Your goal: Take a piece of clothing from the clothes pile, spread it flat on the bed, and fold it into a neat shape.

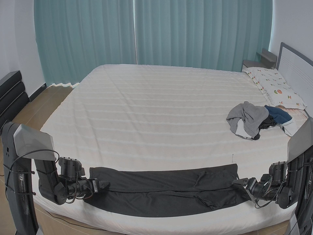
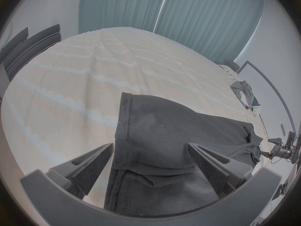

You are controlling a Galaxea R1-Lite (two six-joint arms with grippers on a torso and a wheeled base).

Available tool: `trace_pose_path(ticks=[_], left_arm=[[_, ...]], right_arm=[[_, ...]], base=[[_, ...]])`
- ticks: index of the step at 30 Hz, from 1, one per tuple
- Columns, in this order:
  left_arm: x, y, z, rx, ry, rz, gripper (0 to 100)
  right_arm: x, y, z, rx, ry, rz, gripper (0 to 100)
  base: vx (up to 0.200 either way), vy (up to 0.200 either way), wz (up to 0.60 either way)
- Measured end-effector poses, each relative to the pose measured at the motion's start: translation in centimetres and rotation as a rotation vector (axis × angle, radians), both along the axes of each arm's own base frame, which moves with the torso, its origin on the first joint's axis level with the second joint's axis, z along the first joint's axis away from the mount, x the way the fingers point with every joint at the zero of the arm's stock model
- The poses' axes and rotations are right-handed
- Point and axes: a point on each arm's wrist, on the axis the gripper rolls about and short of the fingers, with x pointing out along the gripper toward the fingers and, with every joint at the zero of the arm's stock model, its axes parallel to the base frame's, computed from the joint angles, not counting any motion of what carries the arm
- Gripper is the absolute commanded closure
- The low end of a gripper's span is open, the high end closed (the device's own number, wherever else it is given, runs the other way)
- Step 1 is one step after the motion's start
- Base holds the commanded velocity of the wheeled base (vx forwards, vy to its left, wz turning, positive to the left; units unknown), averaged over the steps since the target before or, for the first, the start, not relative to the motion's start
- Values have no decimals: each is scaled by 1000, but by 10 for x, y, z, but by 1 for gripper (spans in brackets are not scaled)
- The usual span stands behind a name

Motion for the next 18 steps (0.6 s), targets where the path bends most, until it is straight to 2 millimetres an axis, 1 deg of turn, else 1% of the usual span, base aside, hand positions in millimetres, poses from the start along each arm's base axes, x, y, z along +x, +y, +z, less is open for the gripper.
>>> trace_pose_path(ticks=[7, 8, 18], left_arm=[[-1, -6, -7, 14, 3, -16, 0], [-1, -6, -7, 14, -4, -17, 100], [-4, -6, -6, 14, -5, -14, 100]], right_arm=[[0, 0, 0, 0, 0, -1, 0], [0, 0, 0, 0, 0, -1, 0], [0, 0, 0, 0, 0, 0, 0]], base=[[0, 0, 0], [0, 0, 0], [0, 0, 0]])
